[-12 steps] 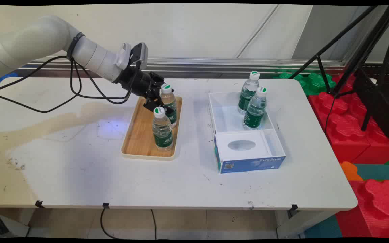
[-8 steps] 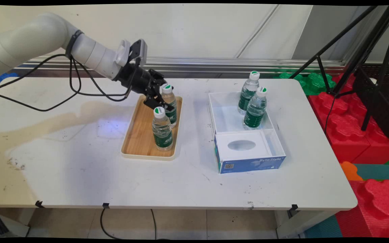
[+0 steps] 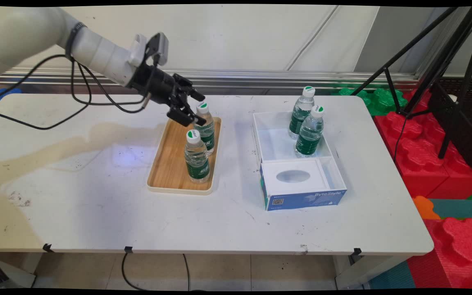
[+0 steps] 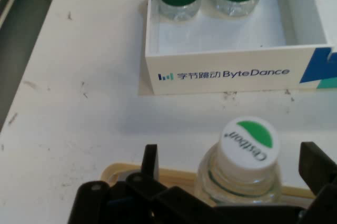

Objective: Pick up the green bottle from the white box

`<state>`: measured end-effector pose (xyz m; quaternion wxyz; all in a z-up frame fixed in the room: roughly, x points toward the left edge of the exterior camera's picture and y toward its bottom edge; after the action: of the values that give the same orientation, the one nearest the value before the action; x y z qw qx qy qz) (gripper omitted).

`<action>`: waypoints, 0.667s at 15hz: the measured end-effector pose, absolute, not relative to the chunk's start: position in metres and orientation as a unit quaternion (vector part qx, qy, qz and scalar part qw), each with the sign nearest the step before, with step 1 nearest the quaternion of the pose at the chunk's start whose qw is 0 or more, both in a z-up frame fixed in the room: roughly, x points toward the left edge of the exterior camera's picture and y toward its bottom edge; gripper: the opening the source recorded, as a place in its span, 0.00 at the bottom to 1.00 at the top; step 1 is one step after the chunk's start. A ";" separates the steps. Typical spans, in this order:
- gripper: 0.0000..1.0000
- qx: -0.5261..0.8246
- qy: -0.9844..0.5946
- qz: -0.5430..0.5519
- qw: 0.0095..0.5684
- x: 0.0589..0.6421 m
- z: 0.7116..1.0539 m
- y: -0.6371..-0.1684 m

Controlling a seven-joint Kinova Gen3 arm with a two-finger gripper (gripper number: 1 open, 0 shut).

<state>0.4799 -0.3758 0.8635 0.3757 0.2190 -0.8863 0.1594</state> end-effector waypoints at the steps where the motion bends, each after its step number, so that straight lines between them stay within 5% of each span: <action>1: 1.00 0.220 -0.886 0.159 0.377 0.481 0.868 -0.373; 10: 1.00 0.225 -0.879 0.152 0.392 0.497 0.919 -0.343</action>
<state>0.4966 -0.3429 0.9186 0.3922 0.2252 -0.8788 0.1522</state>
